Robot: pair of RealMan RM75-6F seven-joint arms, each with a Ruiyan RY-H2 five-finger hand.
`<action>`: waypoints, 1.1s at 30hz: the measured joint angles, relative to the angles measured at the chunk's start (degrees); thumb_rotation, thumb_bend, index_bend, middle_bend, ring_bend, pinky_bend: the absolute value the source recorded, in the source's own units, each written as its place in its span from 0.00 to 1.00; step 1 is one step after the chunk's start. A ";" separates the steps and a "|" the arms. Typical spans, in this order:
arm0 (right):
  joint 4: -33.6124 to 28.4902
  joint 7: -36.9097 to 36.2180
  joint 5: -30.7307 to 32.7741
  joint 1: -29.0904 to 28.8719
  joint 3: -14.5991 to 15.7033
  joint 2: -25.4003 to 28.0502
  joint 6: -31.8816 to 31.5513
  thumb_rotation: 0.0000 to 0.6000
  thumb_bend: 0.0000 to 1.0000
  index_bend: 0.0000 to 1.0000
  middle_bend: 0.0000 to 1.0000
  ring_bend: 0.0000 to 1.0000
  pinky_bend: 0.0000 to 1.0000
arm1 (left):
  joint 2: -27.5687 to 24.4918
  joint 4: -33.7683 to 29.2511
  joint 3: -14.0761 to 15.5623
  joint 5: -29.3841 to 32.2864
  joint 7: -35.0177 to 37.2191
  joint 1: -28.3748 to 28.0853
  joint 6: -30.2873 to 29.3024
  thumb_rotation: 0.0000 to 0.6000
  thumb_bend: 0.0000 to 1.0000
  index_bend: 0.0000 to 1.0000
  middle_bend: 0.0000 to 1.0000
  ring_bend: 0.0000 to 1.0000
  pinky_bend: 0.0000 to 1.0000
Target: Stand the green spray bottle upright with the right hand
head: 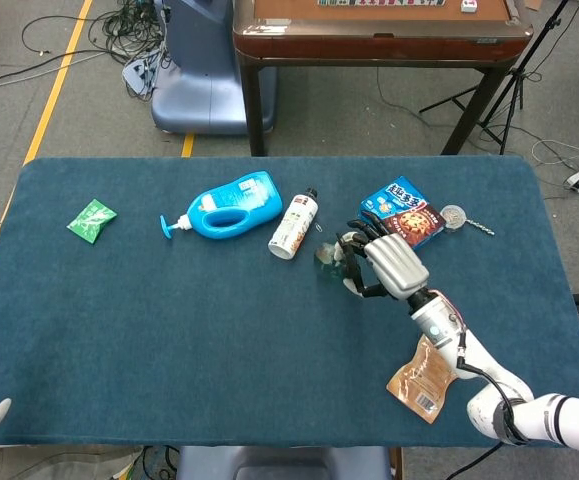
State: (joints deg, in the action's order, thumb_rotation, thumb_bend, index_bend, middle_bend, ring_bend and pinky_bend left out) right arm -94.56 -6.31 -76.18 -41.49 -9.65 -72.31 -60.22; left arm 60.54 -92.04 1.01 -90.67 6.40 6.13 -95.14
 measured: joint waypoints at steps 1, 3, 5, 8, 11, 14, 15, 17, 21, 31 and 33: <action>-1.07 -0.83 1.07 0.17 -0.28 0.74 0.70 1.00 0.43 0.67 0.35 0.13 0.04 | -0.02 -0.12 0.02 -0.01 -0.13 -0.02 0.03 1.00 0.26 0.08 0.00 0.00 0.00; -3.55 -2.89 3.66 0.49 -0.98 2.71 2.62 1.00 0.43 0.67 0.35 0.13 0.04 | -0.04 -0.25 0.00 0.01 -0.19 -0.03 0.01 1.00 0.26 0.08 0.00 0.00 0.00; -5.36 -4.63 5.91 0.65 -1.64 4.58 4.48 1.00 0.43 0.67 0.35 0.13 0.04 | -0.06 -0.32 0.00 0.03 -0.31 -0.06 0.10 1.00 0.26 0.08 0.00 0.00 0.00; -7.69 -6.65 9.30 0.77 -2.60 7.53 7.55 1.00 0.43 0.67 0.35 0.13 0.04 | -0.07 -0.48 0.03 -0.04 -0.50 -0.16 0.24 1.00 0.26 0.08 0.00 0.00 0.00; -9.29 -8.53 12.07 0.68 -3.32 9.48 10.57 1.00 0.43 0.67 0.35 0.13 0.04 | -0.05 -0.59 0.00 -0.02 -0.66 -0.23 0.31 1.00 0.26 0.08 0.00 0.00 0.00; -10.43 -9.90 13.77 0.31 -3.92 11.74 13.96 1.00 0.43 0.67 0.35 0.13 0.04 | -0.11 -0.76 -0.02 -0.02 -0.87 -0.28 0.36 1.00 0.26 0.08 0.00 0.00 0.00; -10.76 -10.22 14.50 0.10 -4.12 12.54 15.15 1.00 0.43 0.67 0.35 0.13 0.04 | -0.11 -0.82 -0.02 -0.03 -0.90 -0.29 0.37 1.00 0.26 0.08 0.00 0.00 0.00; -11.17 -10.78 15.68 -0.17 -4.44 13.41 16.43 1.00 0.43 0.67 0.35 0.13 0.04 | -0.09 -0.93 -0.01 -0.05 -1.00 -0.30 0.36 1.00 0.26 0.08 0.00 0.00 0.00; -11.72 -13.43 17.23 -0.32 -5.34 14.26 18.37 1.00 0.42 0.67 0.34 0.13 0.04 | -0.13 -0.97 0.05 -0.01 -1.11 -0.23 0.33 1.00 0.25 0.08 0.00 0.00 0.00; -10.48 -15.55 17.41 -0.37 -5.95 14.65 21.47 1.00 0.37 0.59 0.30 0.13 0.04 | -0.10 -1.03 0.05 -0.06 -1.22 -0.24 0.25 1.00 0.26 0.08 0.00 0.00 0.00; -10.25 -15.45 17.28 -0.50 -5.92 14.53 21.84 1.00 0.35 0.56 0.29 0.12 0.04 | -0.07 -0.99 0.08 -0.03 -1.22 -0.21 0.27 1.00 0.26 0.08 0.00 0.00 0.00</action>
State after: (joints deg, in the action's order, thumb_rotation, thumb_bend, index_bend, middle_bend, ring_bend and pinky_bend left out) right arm -104.81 -21.75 -58.90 -41.99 -15.56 -57.77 -38.38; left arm 60.47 -93.03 1.09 -90.70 5.18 5.92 -94.87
